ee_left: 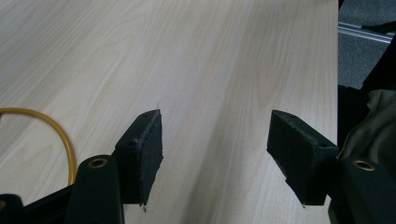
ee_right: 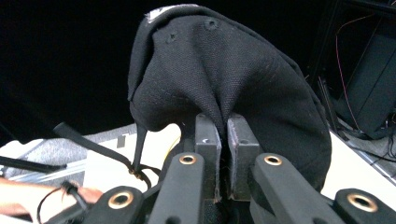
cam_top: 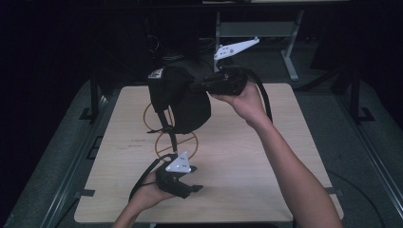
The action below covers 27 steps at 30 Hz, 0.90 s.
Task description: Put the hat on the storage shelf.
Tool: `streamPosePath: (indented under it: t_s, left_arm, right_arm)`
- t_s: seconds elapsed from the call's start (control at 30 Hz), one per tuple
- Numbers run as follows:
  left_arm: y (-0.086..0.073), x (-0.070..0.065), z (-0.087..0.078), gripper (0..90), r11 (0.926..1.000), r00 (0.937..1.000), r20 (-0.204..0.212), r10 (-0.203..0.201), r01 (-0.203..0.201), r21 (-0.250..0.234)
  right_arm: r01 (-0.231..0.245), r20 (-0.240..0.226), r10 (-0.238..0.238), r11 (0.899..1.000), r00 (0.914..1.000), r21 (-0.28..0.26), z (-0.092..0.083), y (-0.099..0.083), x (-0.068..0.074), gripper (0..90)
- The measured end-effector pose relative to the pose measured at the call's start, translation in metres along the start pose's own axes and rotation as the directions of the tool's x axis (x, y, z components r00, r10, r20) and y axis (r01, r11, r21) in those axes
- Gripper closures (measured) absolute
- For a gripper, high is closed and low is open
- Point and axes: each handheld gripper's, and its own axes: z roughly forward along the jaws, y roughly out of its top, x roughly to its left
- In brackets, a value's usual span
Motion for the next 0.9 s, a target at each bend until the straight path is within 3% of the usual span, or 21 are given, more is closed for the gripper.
streamPosePath:
  t_s: [0.23,0.9]
  left_arm:
    - [0.001,-0.004,0.001,35.4,0.9999,0.9999,0.005,0.013,-0.013,0.001]
    - [-0.001,-0.004,0.005,35.4,0.9999,0.9999,0.014,0.007,-0.007,0.01]
  right_arm:
    - [-0.009,0.005,0.01,1.0,0.9999,-0.017,0.013,0.004,-0.003,84.7]
    - [-0.042,-0.049,0.04,0.998,0.998,-0.036,0.057,0.015,-0.009,84.4]
